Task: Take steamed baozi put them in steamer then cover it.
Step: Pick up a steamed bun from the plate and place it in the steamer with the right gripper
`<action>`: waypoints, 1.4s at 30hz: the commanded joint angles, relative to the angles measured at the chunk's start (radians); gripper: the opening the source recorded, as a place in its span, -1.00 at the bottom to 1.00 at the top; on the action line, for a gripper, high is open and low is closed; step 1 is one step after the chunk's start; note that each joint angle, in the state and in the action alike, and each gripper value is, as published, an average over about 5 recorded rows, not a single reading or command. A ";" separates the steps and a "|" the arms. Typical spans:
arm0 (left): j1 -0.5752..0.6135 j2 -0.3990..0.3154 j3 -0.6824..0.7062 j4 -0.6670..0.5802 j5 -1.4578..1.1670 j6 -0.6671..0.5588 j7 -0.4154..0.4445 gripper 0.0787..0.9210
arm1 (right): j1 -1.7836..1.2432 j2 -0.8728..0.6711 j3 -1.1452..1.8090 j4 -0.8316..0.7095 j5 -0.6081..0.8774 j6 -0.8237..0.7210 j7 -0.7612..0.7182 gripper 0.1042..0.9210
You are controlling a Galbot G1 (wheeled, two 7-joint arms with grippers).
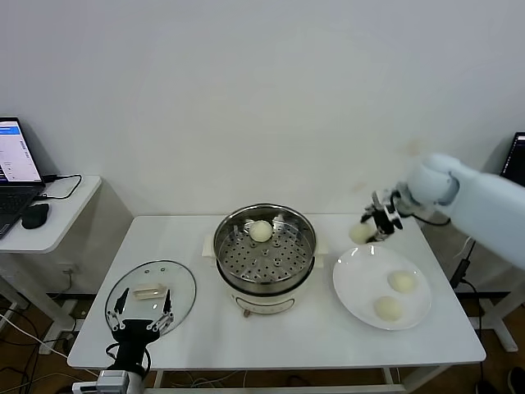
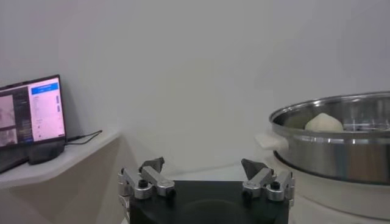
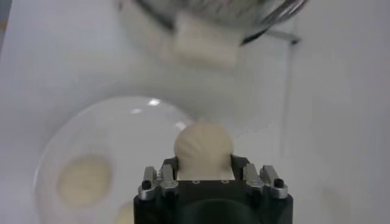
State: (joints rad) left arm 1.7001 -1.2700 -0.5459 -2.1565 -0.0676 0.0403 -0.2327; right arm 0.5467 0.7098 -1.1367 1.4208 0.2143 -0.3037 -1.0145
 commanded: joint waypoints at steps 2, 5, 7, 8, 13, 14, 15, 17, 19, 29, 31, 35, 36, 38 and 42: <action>0.000 0.002 -0.002 0.004 -0.003 0.000 0.001 0.77 | 0.202 0.238 -0.136 0.038 0.302 -0.142 0.105 0.12; 0.001 0.004 -0.006 0.005 -0.006 0.000 0.001 0.77 | 0.151 0.335 -0.121 0.004 0.348 -0.191 0.140 0.12; 0.001 0.005 -0.010 0.005 -0.008 0.001 0.001 0.77 | 0.117 0.393 -0.115 -0.023 0.364 -0.219 0.161 0.12; 0.001 0.005 -0.012 0.005 -0.008 0.001 0.000 0.77 | 0.102 0.415 -0.114 -0.036 0.369 -0.230 0.169 0.12; 0.002 0.000 -0.017 0.004 -0.009 0.001 0.000 0.77 | 0.030 0.515 -0.110 -0.089 0.396 -0.313 0.222 0.13; 0.002 -0.002 -0.018 0.004 -0.009 0.001 0.000 0.77 | 0.013 0.528 -0.107 -0.098 0.399 -0.328 0.232 0.13; 0.002 -0.004 -0.019 0.005 -0.009 0.001 0.000 0.77 | -0.005 0.541 -0.104 -0.107 0.399 -0.341 0.239 0.12; 0.001 -0.007 -0.021 0.006 -0.010 0.001 0.000 0.77 | -0.038 0.560 -0.103 -0.124 0.392 -0.350 0.245 0.12; 0.001 -0.011 -0.022 0.008 -0.011 0.000 0.000 0.77 | -0.065 0.576 -0.105 -0.142 0.384 -0.356 0.251 0.12; -0.002 -0.017 -0.021 0.014 -0.013 0.000 0.000 0.77 | -0.134 0.628 -0.102 -0.225 0.358 -0.375 0.283 0.12; -0.002 -0.017 -0.021 0.014 -0.014 -0.001 0.000 0.77 | -0.138 0.633 -0.099 -0.234 0.359 -0.378 0.286 0.12; -0.001 -0.020 -0.020 0.014 -0.015 -0.002 0.001 0.77 | -0.150 0.639 -0.095 -0.246 0.365 -0.379 0.296 0.12; -0.001 -0.021 -0.020 0.014 -0.015 -0.002 0.000 0.77 | -0.154 0.639 -0.093 -0.246 0.366 -0.381 0.298 0.12; 0.000 -0.023 -0.019 0.013 -0.015 -0.003 0.000 0.77 | -0.156 0.637 -0.091 -0.243 0.366 -0.386 0.298 0.13; 0.001 -0.024 -0.018 0.012 -0.014 -0.003 0.000 0.77 | -0.142 0.623 -0.088 -0.231 0.362 -0.393 0.283 0.20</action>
State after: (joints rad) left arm 1.7004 -1.2942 -0.5639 -2.1444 -0.0827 0.0377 -0.2326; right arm 0.4220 1.3108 -1.2286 1.2095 0.5708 -0.6751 -0.7401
